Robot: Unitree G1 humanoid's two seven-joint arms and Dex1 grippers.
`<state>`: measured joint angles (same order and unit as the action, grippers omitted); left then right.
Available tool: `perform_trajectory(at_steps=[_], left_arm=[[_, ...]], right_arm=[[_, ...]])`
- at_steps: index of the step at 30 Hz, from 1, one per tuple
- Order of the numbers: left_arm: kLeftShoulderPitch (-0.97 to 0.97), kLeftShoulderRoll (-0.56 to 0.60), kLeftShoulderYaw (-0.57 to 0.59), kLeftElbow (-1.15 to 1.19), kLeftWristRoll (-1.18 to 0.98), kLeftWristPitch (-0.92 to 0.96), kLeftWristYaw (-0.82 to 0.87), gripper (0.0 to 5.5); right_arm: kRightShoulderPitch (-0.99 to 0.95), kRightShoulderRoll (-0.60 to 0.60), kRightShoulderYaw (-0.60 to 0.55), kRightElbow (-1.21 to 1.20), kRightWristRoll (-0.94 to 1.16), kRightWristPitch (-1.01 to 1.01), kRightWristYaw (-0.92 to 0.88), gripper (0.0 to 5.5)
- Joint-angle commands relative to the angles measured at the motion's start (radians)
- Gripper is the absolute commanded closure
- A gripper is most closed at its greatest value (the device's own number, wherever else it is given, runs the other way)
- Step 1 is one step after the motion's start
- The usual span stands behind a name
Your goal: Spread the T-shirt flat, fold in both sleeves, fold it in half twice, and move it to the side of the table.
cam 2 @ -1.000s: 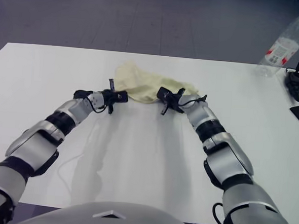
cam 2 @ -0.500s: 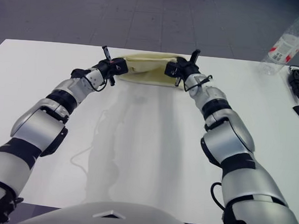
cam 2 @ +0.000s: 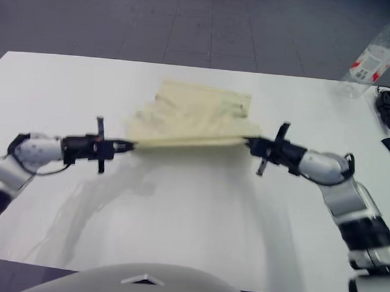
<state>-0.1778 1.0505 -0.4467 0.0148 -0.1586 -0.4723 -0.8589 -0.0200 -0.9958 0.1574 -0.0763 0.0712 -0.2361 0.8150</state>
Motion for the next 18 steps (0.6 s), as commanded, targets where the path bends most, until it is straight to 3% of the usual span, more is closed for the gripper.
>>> perform_trajectory(at_steps=[1, 9, 18], left_arm=[[0.412, 0.446, 0.013, -0.515, -0.008, 0.158, -0.09, 5.5], [0.544, 0.417, 0.053, -0.693, 0.004, 0.311, -0.087, 5.5], [0.617, 0.349, 0.072, -0.675, 0.088, 0.347, -0.095, 5.5]], right_arm=[[0.603, -0.234, -0.363, -0.46, 0.04, 0.14, 0.359, 5.47], [0.851, -0.165, -0.439, -0.629, -0.068, 0.203, 0.451, 5.47], [0.835, -0.146, -0.414, -0.601, -0.148, 0.214, 0.416, 5.47]])
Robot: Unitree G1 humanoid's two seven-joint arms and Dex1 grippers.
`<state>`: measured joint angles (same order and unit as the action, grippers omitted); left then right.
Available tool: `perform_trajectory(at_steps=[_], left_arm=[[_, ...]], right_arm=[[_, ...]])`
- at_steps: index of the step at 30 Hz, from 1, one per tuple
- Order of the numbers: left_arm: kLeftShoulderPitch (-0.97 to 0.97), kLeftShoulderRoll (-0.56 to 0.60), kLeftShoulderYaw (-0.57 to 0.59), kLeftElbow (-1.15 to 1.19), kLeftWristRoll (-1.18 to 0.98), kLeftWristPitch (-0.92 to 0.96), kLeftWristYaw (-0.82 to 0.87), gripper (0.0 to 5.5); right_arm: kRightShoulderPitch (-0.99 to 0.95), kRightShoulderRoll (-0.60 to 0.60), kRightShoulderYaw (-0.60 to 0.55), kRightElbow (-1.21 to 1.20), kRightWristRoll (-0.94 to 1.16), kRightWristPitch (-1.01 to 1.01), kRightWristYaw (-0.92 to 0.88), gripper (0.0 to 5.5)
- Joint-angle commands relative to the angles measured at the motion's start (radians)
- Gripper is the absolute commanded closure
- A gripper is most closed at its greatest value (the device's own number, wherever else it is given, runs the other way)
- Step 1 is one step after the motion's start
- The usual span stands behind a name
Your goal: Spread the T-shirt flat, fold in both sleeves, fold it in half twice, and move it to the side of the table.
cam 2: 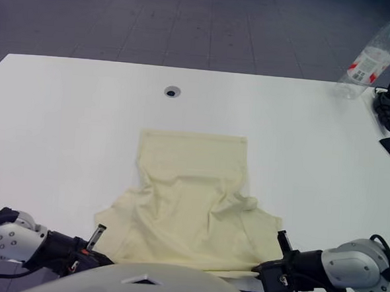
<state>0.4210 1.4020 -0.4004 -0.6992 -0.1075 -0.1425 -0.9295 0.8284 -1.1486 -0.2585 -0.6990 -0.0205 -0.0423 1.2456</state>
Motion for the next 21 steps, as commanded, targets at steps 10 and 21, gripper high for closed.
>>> perform_trajectory(at_steps=[10, 21], left_arm=[[-0.005, -0.104, 0.088, 0.031, -0.03, 0.055, -0.061, 4.46], [0.028, -0.19, 0.272, -0.076, -0.373, 0.07, -0.146, 2.56]], right_arm=[[-0.089, 0.04, -0.03, -0.041, 0.18, 0.117, 0.034, 4.06], [-0.612, 0.121, 0.054, 0.148, 0.402, 0.322, -0.137, 2.23]])
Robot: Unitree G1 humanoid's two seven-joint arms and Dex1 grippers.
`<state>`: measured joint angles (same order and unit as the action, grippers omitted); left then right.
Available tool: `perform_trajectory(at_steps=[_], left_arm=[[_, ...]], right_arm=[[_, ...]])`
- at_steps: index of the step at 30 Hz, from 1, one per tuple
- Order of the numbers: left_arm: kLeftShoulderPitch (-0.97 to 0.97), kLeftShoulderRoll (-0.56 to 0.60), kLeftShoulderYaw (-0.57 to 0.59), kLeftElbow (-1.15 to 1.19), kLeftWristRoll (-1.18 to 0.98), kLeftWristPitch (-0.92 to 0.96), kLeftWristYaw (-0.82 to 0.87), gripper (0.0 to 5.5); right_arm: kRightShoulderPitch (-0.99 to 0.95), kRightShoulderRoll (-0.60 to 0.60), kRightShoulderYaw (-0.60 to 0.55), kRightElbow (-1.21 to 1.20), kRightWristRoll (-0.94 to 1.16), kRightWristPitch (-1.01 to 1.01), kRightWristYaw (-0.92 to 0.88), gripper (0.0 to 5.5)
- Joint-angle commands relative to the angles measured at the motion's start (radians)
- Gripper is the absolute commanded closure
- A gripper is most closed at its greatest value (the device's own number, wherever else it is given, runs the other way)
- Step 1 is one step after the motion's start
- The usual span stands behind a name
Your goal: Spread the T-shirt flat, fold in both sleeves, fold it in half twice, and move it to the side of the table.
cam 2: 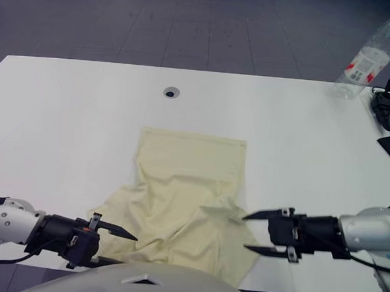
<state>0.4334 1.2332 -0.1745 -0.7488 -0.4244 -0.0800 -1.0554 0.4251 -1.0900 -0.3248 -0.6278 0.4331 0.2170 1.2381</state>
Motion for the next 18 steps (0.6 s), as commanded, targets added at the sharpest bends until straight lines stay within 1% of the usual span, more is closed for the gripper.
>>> perform_trajectory(at_steps=[1, 3, 5, 7, 9, 12, 14, 18], left_arm=[[0.004, -0.036, 0.068, -0.017, -0.079, 0.015, -0.016, 2.38], [-0.041, -0.081, 0.099, 0.018, -0.112, 0.024, 0.003, 2.03], [-0.105, -0.129, 0.11, 0.075, -0.099, 0.064, 0.046, 1.63], [-0.13, -0.154, 0.108, 0.115, -0.024, 0.066, 0.069, 1.31], [-0.168, -0.181, 0.089, 0.158, 0.062, 0.065, 0.093, 1.0], [-0.261, -0.237, 0.024, 0.244, 0.213, 0.099, 0.149, 0.45], [-0.302, -0.263, -0.024, 0.304, 0.322, 0.11, 0.173, 0.14], [-0.346, -0.309, -0.106, 0.421, 0.517, 0.102, 0.23, 0.14]], right_arm=[[-0.28, 0.095, 0.189, 0.12, -0.125, 0.071, -0.189, 2.05], [-0.389, 0.162, 0.31, 0.21, -0.247, 0.079, -0.282, 1.71], [-0.485, 0.242, 0.409, 0.312, -0.345, 0.079, -0.361, 1.32], [-0.558, 0.284, 0.503, 0.422, -0.474, 0.027, -0.42, 1.01], [-0.594, 0.309, 0.571, 0.506, -0.565, -0.029, -0.452, 0.71], [-0.636, 0.352, 0.664, 0.633, -0.68, -0.116, -0.493, 0.2], [-0.685, 0.388, 0.72, 0.749, -0.761, -0.174, -0.542, 0.1], [-0.794, 0.447, 0.791, 0.986, -0.895, -0.253, -0.671, 0.1]])
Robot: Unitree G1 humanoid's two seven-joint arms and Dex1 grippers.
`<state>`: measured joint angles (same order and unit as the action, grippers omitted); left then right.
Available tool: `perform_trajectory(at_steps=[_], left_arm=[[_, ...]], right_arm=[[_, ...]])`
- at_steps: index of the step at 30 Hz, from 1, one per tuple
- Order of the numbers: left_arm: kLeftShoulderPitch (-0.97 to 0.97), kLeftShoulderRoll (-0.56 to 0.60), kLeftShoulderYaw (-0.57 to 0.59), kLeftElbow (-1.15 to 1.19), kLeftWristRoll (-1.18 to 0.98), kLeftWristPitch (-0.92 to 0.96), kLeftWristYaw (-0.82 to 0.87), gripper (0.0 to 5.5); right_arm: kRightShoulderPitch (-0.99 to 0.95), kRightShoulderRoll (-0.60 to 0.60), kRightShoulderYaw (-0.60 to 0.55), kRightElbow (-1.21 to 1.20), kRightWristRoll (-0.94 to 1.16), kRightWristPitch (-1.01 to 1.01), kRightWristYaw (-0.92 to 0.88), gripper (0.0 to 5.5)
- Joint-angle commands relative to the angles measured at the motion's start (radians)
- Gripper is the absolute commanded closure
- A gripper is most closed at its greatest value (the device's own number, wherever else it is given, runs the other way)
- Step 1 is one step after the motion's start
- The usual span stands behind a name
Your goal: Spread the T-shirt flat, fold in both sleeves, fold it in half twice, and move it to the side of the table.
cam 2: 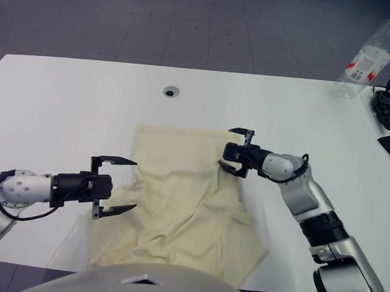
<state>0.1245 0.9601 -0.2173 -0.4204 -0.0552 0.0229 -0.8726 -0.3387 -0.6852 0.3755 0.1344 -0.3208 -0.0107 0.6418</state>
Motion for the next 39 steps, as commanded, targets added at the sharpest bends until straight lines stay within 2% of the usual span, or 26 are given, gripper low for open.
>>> perform_trajectory(at_steps=[1, 4, 11, 19, 25, 29, 33, 39], left_arm=[[-0.048, -0.05, -0.08, 0.12, 0.185, -0.001, 0.06, 0.14], [-0.067, -0.075, -0.117, 0.155, 0.286, 0.0, 0.098, 0.14], [-0.095, -0.149, -0.129, 0.13, 0.28, 0.056, 0.101, 0.14], [-0.22, -0.242, -0.164, 0.24, 0.404, 0.041, 0.187, 0.14], [-0.28, -0.265, -0.16, 0.314, 0.44, -0.044, 0.23, 0.14], [-0.241, -0.238, -0.187, 0.259, 0.346, -0.196, 0.135, 0.14], [-0.223, -0.241, -0.174, 0.249, 0.333, -0.208, 0.109, 0.14], [-0.162, -0.196, -0.145, 0.147, 0.296, -0.193, 0.051, 0.14]], right_arm=[[-0.052, 0.053, 0.1, 0.276, -0.166, -0.04, -0.111, 0.1], [-0.108, 0.089, 0.119, 0.42, -0.201, -0.072, -0.173, 0.1], [-0.218, 0.153, 0.151, 0.7, -0.254, -0.152, -0.292, 0.1], [-0.247, 0.133, 0.143, 0.828, -0.246, -0.232, -0.349, 0.1], [-0.204, 0.081, 0.022, 0.665, -0.107, -0.267, -0.29, 0.1], [-0.169, 0.028, -0.094, 0.477, -0.019, -0.235, -0.273, 0.1], [-0.103, -0.01, -0.209, 0.251, 0.095, -0.127, -0.182, 0.1], [0.104, -0.094, -0.308, -0.14, 0.225, 0.0, -0.021, 0.1]])
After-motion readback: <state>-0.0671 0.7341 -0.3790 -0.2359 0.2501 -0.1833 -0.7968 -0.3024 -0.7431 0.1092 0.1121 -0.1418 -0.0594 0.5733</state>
